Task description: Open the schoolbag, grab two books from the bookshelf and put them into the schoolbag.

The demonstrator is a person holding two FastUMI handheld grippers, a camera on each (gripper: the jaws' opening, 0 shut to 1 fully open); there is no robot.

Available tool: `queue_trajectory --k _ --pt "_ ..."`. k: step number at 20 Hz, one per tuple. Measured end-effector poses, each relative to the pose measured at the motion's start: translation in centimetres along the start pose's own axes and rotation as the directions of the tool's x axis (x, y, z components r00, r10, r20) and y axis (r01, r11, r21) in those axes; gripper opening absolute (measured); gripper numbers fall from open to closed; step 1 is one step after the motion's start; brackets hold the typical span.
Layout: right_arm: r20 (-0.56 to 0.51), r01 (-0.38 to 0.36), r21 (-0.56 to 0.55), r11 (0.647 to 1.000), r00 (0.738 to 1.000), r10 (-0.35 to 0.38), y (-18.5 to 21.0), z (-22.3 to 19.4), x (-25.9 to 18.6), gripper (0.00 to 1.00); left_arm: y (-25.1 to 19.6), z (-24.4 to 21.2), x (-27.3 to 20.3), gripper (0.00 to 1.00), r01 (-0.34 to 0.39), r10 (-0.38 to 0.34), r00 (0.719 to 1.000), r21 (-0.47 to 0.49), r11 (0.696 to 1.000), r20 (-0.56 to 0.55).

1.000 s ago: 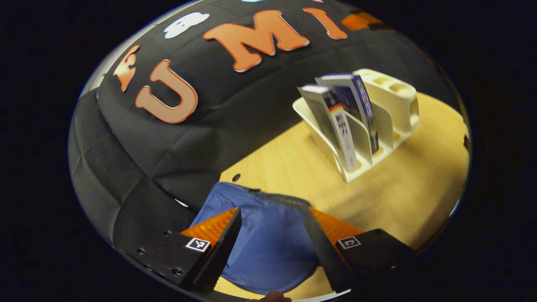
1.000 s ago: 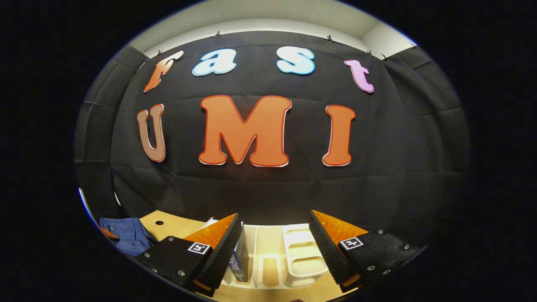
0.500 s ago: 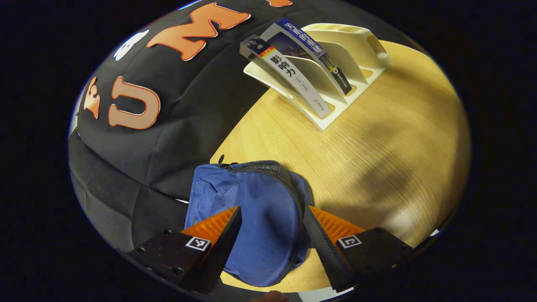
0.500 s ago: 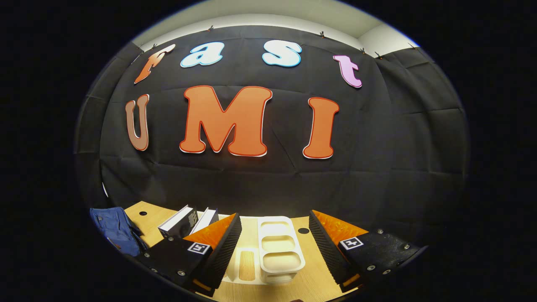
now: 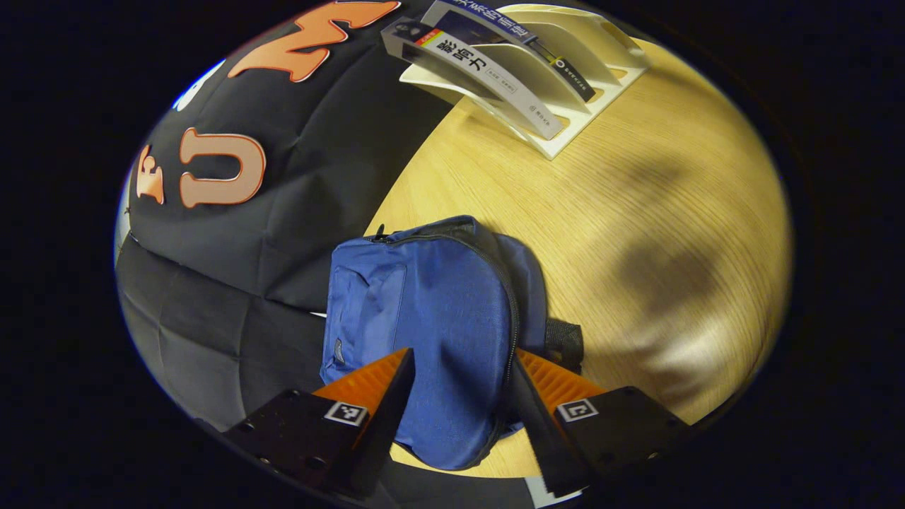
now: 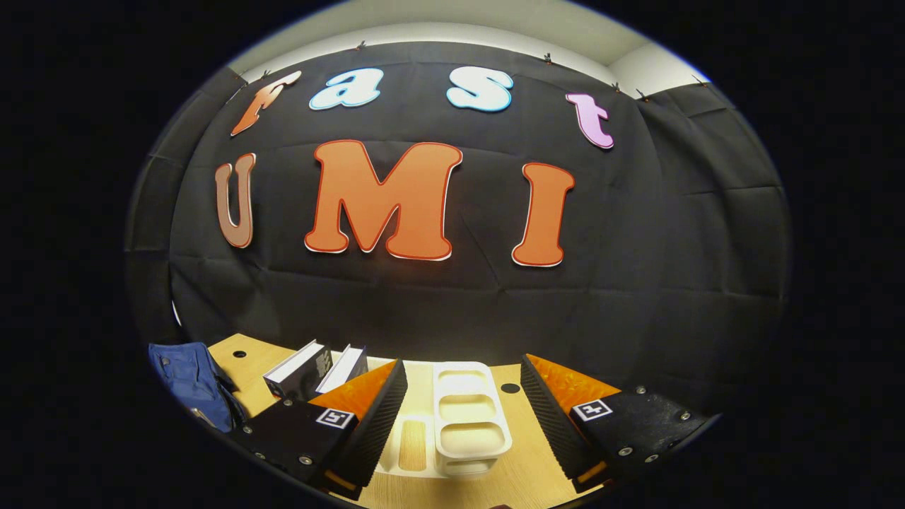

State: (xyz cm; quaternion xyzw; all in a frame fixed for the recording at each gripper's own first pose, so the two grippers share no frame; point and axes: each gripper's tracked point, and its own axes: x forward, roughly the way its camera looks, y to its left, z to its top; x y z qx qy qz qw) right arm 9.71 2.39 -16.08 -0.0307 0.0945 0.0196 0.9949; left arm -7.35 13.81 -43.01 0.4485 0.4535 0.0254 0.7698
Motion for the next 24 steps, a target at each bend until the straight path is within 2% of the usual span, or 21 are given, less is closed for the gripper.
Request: queue_trajectory --k 1,4,5,7,12,16,18,21,23,24 --pt "0.000 -0.001 0.000 1.000 1.000 0.001 0.0 0.1 0.0 0.96 -0.2 0.0 0.0 0.75 0.009 -0.009 1.000 -0.009 1.000 -0.005" --pt "0.001 -0.014 -0.005 1.000 1.000 0.014 0.4 0.0 -0.3 0.96 -0.1 0.0 -0.4 0.33 0.019 -0.019 1.000 -0.018 1.000 -0.007" --pt "0.001 -0.020 -0.008 1.000 1.000 0.020 0.7 0.0 -0.4 0.96 0.1 0.1 -0.4 0.23 0.025 -0.025 1.000 -0.025 0.999 -0.003" --pt "-0.001 -0.031 -0.016 0.999 1.000 0.031 1.6 0.1 -0.6 0.96 0.5 0.4 -0.7 0.15 0.050 -0.050 0.999 -0.059 0.997 -0.001" --pt "-0.034 -0.106 -0.033 0.994 0.994 0.105 5.2 0.0 -0.6 0.96 3.4 1.4 -1.4 0.09 0.134 -0.133 0.991 -0.141 0.981 0.016" --pt "-0.116 -0.230 -0.041 0.972 0.968 0.224 10.2 -0.1 -0.5 0.96 7.1 2.2 -2.4 0.06 0.187 -0.180 0.982 -0.166 0.968 0.055" --pt "-0.198 -0.293 -0.022 0.956 0.938 0.283 12.8 -1.0 -0.2 0.96 9.2 2.8 -3.2 0.06 0.217 -0.207 0.975 -0.181 0.959 0.077" --pt "-0.343 -0.367 0.015 0.930 0.872 0.350 16.5 -2.6 -0.1 0.96 12.9 3.6 -3.6 0.06 0.247 -0.229 0.968 -0.220 0.944 0.106" --pt "-0.440 -0.388 0.036 0.921 0.822 0.363 18.5 -3.9 0.7 0.97 15.7 3.9 -3.7 0.06 0.241 -0.215 0.968 -0.246 0.939 0.127" --pt "-0.489 -0.387 0.036 0.921 0.797 0.354 19.0 -4.5 1.3 0.97 16.4 4.0 -3.6 0.06 0.260 -0.229 0.963 -0.263 0.929 0.140"
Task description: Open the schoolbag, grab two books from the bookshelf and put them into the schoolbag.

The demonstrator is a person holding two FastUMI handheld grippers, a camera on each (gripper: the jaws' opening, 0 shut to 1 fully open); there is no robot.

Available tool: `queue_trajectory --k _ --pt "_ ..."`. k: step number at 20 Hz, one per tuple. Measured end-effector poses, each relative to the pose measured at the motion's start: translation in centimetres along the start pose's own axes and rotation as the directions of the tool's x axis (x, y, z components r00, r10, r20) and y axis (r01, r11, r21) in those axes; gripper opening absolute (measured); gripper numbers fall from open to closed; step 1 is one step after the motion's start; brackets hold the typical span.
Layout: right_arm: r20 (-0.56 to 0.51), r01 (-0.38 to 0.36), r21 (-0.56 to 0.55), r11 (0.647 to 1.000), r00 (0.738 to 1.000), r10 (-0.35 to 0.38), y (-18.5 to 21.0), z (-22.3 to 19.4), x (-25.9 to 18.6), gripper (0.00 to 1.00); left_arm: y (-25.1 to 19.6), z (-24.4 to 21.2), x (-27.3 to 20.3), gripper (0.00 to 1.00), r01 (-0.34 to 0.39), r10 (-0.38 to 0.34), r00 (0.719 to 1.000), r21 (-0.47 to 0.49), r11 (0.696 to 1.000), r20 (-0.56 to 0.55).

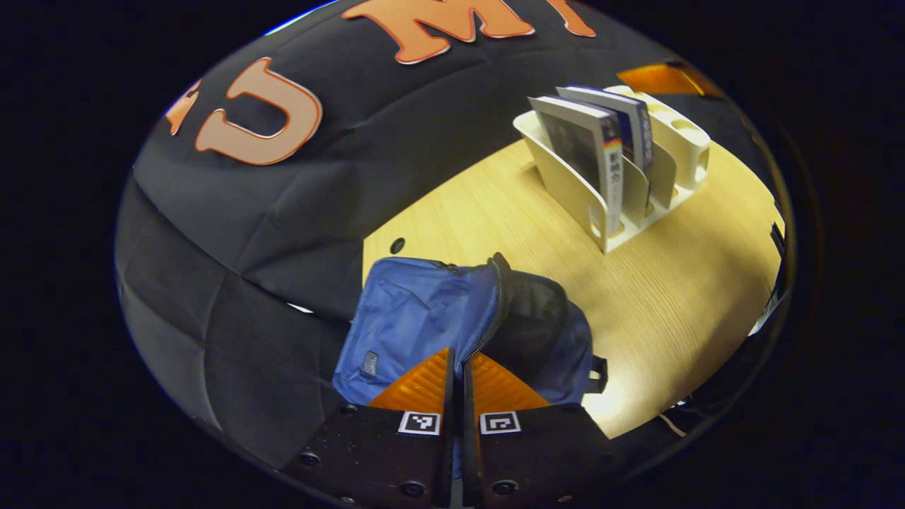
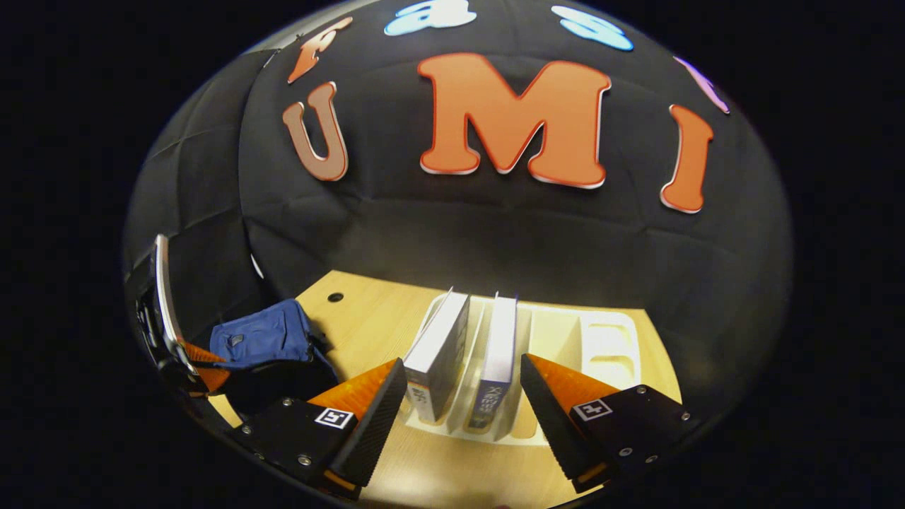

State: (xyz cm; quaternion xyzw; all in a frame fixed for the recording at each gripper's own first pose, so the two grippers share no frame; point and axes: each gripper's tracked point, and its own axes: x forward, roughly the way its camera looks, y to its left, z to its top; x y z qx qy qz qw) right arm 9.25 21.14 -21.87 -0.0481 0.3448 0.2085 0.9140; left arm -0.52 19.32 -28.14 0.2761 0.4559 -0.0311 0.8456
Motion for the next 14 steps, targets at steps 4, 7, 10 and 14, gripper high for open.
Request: queue_trajectory --k 4,7,10,14 --pt "-0.115 0.010 0.032 0.999 0.993 -0.007 0.9 1.1 2.5 0.97 2.6 0.4 0.1 0.06 0.064 -0.063 0.998 -0.071 0.995 0.011" --pt "-0.204 0.027 0.051 0.998 0.979 -0.016 1.2 1.3 4.0 0.97 3.6 0.6 0.3 0.06 0.106 -0.104 0.994 -0.100 0.989 0.022" --pt "-0.328 0.037 0.072 0.997 0.945 -0.011 2.2 0.5 5.3 0.97 4.7 0.7 0.8 0.06 0.118 -0.116 0.993 -0.100 0.988 0.029" --pt "-0.414 0.076 0.061 0.995 0.909 -0.044 2.7 0.4 7.6 0.96 5.5 0.8 1.1 0.06 0.143 -0.138 0.989 -0.101 0.985 0.054"
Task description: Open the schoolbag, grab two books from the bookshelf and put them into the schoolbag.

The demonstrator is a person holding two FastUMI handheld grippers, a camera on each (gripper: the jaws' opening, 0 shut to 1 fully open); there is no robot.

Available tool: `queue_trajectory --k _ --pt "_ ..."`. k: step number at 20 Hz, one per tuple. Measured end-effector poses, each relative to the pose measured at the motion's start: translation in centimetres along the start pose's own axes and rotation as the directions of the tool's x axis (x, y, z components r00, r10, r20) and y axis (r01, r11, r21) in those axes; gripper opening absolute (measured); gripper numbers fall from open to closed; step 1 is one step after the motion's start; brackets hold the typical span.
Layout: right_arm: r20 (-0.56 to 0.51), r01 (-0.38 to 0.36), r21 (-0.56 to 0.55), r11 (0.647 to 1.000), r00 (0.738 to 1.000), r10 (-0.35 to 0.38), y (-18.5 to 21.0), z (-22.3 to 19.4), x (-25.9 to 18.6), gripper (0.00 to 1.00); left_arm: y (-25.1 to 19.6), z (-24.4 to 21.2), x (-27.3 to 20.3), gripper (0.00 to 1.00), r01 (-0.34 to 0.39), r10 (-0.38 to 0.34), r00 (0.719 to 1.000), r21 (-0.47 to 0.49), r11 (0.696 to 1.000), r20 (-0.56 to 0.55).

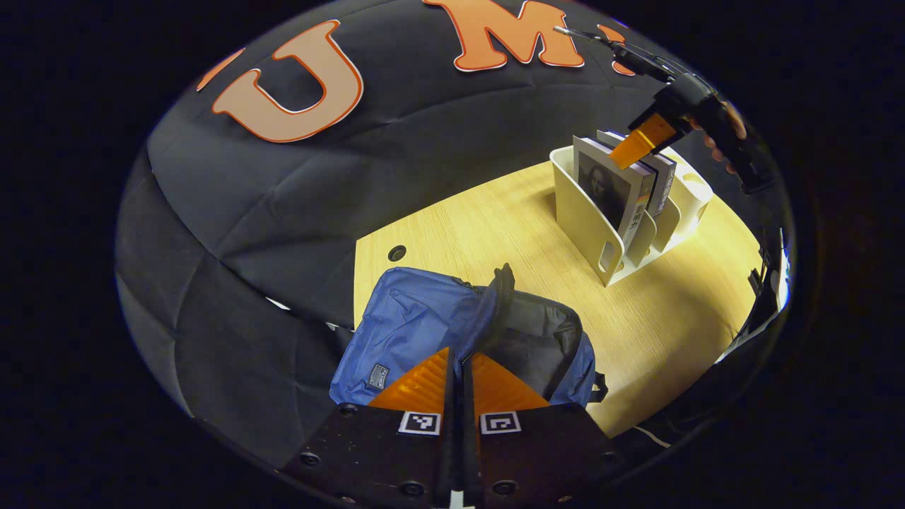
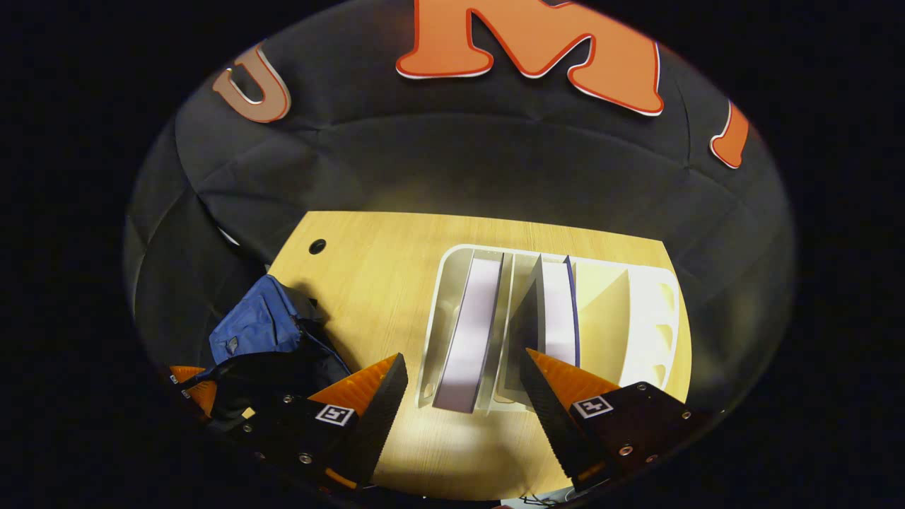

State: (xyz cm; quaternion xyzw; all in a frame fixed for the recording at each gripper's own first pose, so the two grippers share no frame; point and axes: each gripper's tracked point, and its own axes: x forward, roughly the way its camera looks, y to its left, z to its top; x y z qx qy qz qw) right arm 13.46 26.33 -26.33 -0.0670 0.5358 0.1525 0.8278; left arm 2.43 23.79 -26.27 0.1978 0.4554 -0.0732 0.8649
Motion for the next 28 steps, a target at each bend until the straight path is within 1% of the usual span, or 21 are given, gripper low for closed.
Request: queue_trajectory --k 1,4,5,6,7,8,9,10,11,13,14,15,16,17,18,19,20,21,24,28 --pt "-0.031 0.007 0.003 1.000 0.999 -0.007 0.2 0.1 0.6 0.95 0.2 -0.1 0.2 0.07 0.005 -0.005 1.000 -0.004 1.000 0.000" --pt "-0.107 -0.001 0.033 0.999 0.994 0.004 0.5 1.0 1.9 0.91 0.7 -0.6 0.7 0.06 0.017 -0.017 1.000 -0.025 1.000 -0.002" --pt "-0.140 -0.014 0.027 1.000 0.990 0.017 0.5 1.0 2.4 0.87 0.8 -0.7 0.7 0.06 0.022 -0.022 1.000 -0.029 0.999 0.001" --pt "-0.182 -0.018 0.012 1.000 0.983 0.019 0.3 0.7 2.6 0.86 0.9 -0.9 0.7 0.06 0.028 -0.027 1.000 -0.032 0.999 0.004" --pt "-0.210 -0.010 -0.009 1.000 0.978 0.008 -0.2 0.7 2.9 0.83 0.8 -1.0 0.8 0.06 0.034 -0.033 0.999 -0.036 0.999 0.005" --pt "-0.235 0.012 -0.031 0.999 0.972 -0.019 -0.9 0.7 3.1 0.83 0.8 -1.2 0.8 0.06 0.040 -0.040 0.999 -0.041 0.998 0.007" --pt "-0.254 0.032 -0.050 0.998 0.966 -0.044 -1.5 0.7 3.2 0.80 0.8 -1.3 0.8 0.06 0.049 -0.049 0.999 -0.048 0.998 0.002" --pt "-0.279 0.031 -0.070 0.997 0.959 -0.049 -1.6 0.5 3.6 0.79 0.7 -1.7 0.9 0.06 0.058 -0.058 0.998 -0.053 0.997 -0.004" --pt "-0.322 0.028 -0.078 0.997 0.945 -0.052 -1.7 0.0 3.7 0.75 0.7 -1.8 1.0 0.06 0.067 -0.068 0.998 -0.056 0.996 -0.011" --pt "-0.398 0.006 -0.072 0.997 0.917 -0.034 -1.2 -1.1 4.3 0.70 0.7 -1.9 1.1 0.06 0.082 -0.084 0.996 -0.051 0.995 -0.033" --pt "-0.414 0.000 -0.065 0.998 0.910 -0.027 -1.1 -1.0 4.4 0.68 0.8 -1.8 0.8 0.06 0.089 -0.091 0.995 -0.050 0.995 -0.042" --pt "-0.418 0.008 -0.061 0.998 0.908 -0.033 -1.1 -0.9 5.0 0.63 0.8 -1.6 0.8 0.05 0.099 -0.101 0.994 -0.048 0.994 -0.048" --pt "-0.425 0.024 -0.057 0.998 0.904 -0.046 -1.1 -1.0 5.3 0.61 1.0 -1.5 0.9 0.05 0.103 -0.105 0.993 -0.046 0.994 -0.051" --pt "-0.429 0.027 -0.054 0.998 0.902 -0.048 -1.1 -0.9 5.9 0.47 1.2 -1.1 0.5 0.04 0.105 -0.107 0.993 -0.041 0.994 -0.055" --pt "-0.444 0.023 -0.043 0.999 0.895 -0.039 -0.7 -0.9 5.7 0.53 1.4 -1.1 0.4 0.04 0.106 -0.108 0.993 -0.037 0.994 -0.057" --pt "-0.455 0.016 -0.034 0.999 0.890 -0.030 -0.6 -1.1 6.1 0.49 1.4 -1.1 0.3 0.04 0.110 -0.112 0.992 -0.032 0.993 -0.061" --pt "-0.461 0.019 -0.039 0.999 0.887 -0.034 -0.7 -1.1 6.2 0.39 1.3 -1.2 0.2 0.04 0.116 -0.118 0.991 -0.031 0.993 -0.065" --pt "-0.468 0.019 -0.031 0.999 0.883 -0.031 -0.7 -1.1 6.3 0.43 1.2 -1.2 0.2 0.04 0.122 -0.124 0.990 -0.034 0.992 -0.071" --pt "-0.492 0.010 0.001 1.000 0.871 -0.008 -0.7 -1.1 5.8 0.39 1.3 -1.3 0.4 0.04 0.125 -0.129 0.988 -0.044 0.991 -0.085" --pt "-0.463 -0.023 0.022 0.999 0.886 0.031 -1.6 -0.3 3.8 0.35 1.2 -1.7 0.8 0.04 0.133 -0.138 0.986 -0.055 0.990 -0.095"
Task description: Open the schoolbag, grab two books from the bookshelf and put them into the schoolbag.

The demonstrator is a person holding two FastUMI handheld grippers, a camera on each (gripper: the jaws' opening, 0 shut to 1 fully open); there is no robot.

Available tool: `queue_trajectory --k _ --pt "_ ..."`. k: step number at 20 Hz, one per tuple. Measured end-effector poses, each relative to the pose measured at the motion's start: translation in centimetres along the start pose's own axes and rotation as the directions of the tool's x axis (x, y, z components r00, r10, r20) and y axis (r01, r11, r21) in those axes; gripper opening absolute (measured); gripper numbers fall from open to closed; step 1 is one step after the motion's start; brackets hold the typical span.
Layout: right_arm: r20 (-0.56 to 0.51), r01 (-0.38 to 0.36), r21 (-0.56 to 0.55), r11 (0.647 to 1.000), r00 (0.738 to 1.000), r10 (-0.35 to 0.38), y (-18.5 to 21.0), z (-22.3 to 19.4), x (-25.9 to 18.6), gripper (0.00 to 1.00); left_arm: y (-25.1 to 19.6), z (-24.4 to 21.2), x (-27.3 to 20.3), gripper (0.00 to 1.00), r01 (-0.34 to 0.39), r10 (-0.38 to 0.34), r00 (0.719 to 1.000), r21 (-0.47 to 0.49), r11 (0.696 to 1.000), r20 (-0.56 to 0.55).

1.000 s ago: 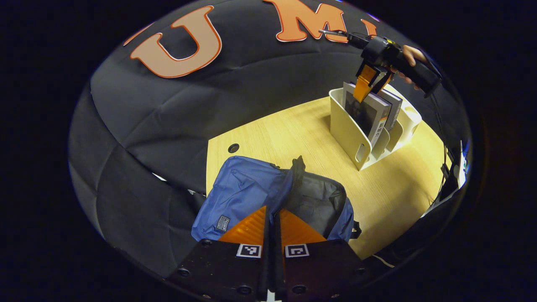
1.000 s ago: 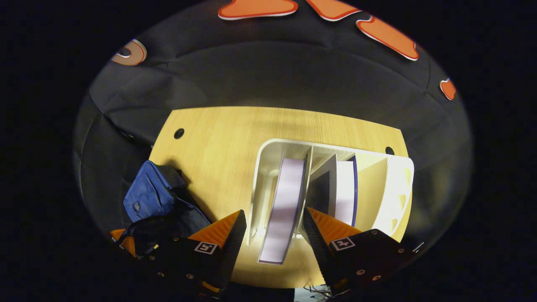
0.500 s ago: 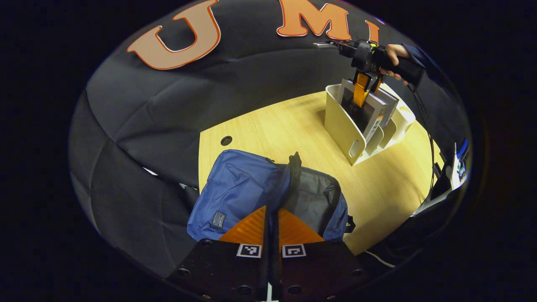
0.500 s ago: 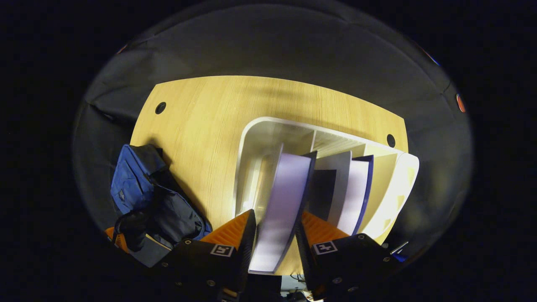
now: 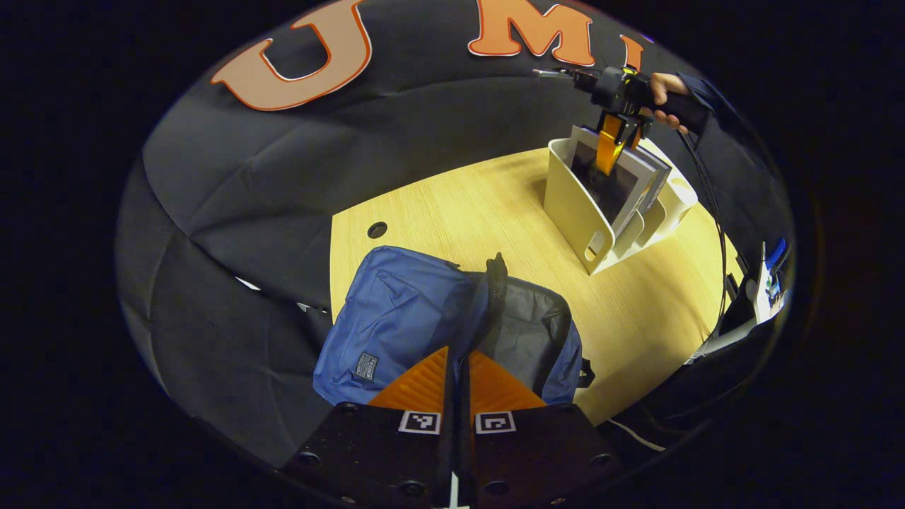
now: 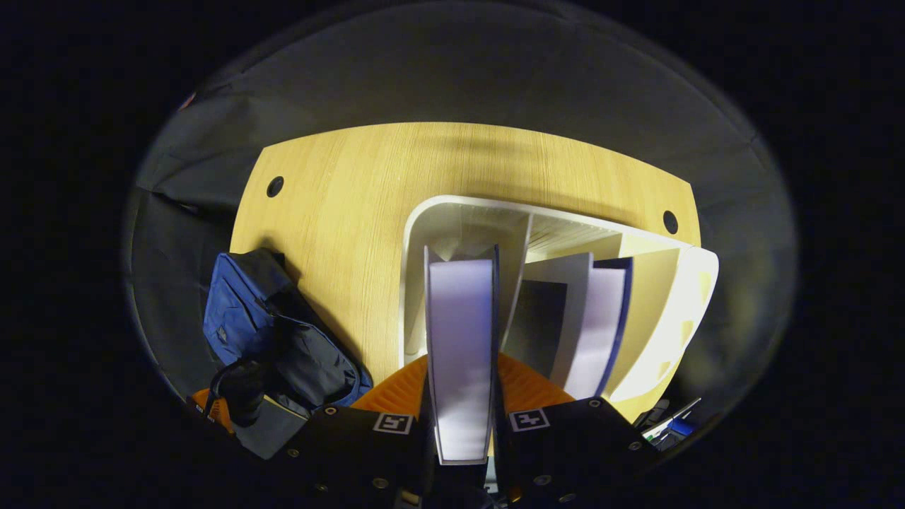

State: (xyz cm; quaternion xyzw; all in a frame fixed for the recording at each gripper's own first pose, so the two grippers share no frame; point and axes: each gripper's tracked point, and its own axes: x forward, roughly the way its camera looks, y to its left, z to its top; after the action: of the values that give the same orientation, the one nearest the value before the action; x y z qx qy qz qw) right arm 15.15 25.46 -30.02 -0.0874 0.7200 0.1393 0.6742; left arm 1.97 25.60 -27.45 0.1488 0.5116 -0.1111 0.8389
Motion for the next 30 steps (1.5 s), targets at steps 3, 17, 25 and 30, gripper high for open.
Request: queue_trajectory --k 3,17,25,30 --pt "0.034 -0.048 0.021 0.999 0.998 0.047 -0.6 -0.4 -2.8 0.34 0.1 0.3 -0.3 0.04 0.003 -0.003 1.000 0.015 1.000 -0.004" --pt "0.365 -0.425 -0.016 0.905 0.840 0.401 2.2 -6.4 -15.2 0.33 1.6 2.6 -1.4 0.04 0.017 -0.016 0.999 0.026 1.000 -0.034" --pt "0.331 -0.589 0.056 0.806 0.773 0.541 8.8 -14.0 -6.8 0.33 1.8 2.8 -0.8 0.04 0.028 -0.025 0.998 0.048 0.998 -0.061" --pt "0.316 -0.643 0.142 0.753 0.750 0.581 11.4 -16.3 -3.2 0.32 1.7 2.5 -0.2 0.04 0.048 -0.046 0.997 0.030 0.998 -0.067"
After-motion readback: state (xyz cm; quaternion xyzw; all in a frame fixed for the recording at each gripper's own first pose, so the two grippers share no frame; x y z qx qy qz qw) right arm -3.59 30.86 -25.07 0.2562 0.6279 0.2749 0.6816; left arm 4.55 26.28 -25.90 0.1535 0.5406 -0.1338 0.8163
